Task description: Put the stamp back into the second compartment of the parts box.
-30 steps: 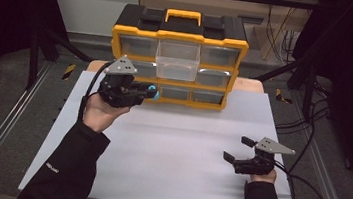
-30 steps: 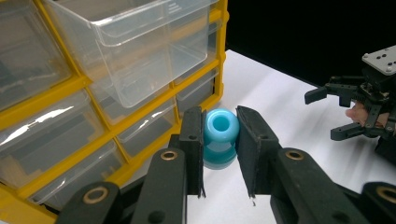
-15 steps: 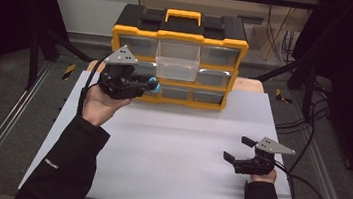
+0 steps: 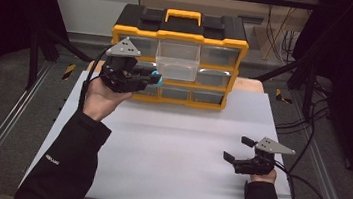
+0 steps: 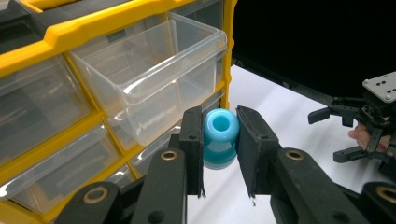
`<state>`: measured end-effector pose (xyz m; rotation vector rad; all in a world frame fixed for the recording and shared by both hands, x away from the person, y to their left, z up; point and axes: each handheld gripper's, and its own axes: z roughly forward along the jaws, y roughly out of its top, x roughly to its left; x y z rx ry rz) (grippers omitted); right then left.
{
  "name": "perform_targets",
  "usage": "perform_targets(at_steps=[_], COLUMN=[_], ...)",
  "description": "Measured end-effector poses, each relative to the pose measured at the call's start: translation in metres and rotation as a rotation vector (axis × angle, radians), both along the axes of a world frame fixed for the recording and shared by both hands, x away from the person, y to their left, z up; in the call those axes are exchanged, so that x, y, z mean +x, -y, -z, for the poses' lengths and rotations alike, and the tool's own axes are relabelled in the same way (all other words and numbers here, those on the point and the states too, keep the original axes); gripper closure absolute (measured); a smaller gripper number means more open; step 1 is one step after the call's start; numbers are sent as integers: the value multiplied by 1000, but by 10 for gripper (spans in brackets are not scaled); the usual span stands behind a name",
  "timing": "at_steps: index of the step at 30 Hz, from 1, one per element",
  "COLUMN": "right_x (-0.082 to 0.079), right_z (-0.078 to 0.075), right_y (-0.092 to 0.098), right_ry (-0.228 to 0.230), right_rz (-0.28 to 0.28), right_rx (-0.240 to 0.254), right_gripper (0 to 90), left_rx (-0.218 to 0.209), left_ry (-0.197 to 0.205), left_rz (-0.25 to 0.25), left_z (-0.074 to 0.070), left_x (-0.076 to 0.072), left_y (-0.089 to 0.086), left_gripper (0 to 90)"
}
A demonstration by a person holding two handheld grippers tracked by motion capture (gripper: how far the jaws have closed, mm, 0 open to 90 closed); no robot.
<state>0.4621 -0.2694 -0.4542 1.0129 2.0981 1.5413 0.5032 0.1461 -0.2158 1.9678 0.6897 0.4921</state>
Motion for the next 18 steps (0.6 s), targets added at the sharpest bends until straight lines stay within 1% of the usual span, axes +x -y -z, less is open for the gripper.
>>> perform_targets(at_steps=[18], right_x=[0], right_z=[0], right_y=[0], right_ry=[-2], right_rz=[0], right_rx=[2], right_gripper=[26], left_rx=[1], left_ry=[15], left_rz=[-10], left_z=[-20], left_x=[10], left_y=[9], left_gripper=[725])
